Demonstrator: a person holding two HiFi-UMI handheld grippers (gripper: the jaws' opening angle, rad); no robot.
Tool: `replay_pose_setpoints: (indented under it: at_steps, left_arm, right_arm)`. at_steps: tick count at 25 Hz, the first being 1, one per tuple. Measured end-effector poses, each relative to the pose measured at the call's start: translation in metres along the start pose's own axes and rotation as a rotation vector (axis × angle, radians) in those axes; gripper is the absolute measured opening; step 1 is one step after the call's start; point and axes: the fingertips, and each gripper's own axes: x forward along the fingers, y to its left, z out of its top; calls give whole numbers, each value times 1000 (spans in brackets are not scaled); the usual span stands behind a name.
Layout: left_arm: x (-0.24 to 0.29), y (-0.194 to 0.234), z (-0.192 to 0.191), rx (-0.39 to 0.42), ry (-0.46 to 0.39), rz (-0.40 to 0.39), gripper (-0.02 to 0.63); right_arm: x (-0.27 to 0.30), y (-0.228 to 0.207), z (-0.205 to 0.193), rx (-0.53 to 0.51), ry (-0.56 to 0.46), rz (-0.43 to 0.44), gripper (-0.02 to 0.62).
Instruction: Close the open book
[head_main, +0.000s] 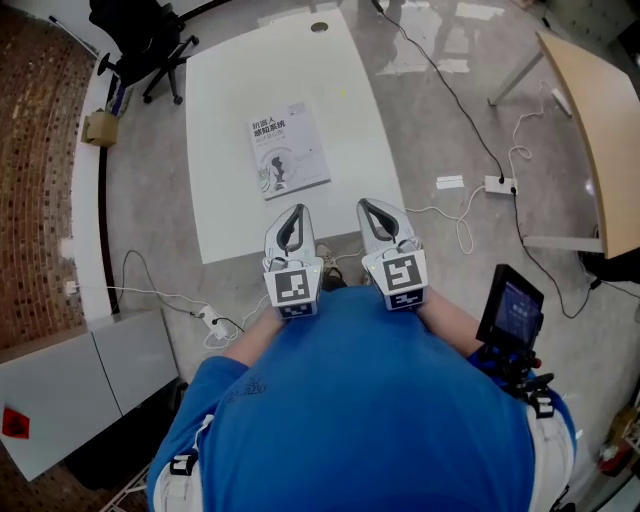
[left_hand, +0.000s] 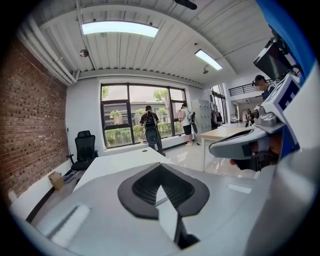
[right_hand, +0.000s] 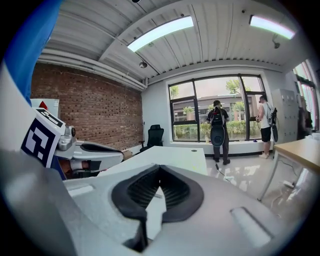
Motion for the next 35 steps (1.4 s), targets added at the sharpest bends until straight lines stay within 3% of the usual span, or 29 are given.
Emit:
replay_pose_setpoints:
  at_steps: [10, 15, 24, 35]
  left_arm:
    - [66, 34, -32, 14, 35, -129, 6]
    - [81, 38, -32, 27, 80, -166, 6]
    - [126, 11, -51, 45, 191, -143, 6]
    - [162, -17, -89, 175, 322, -95, 8]
  right_arm:
    - [77, -13, -11, -3, 65, -120, 3]
    - [89, -16, 0, -14, 92, -143, 3]
    - [108, -49, -14, 3, 128, -76, 3]
    - [125, -81, -35, 36, 170, 26, 3]
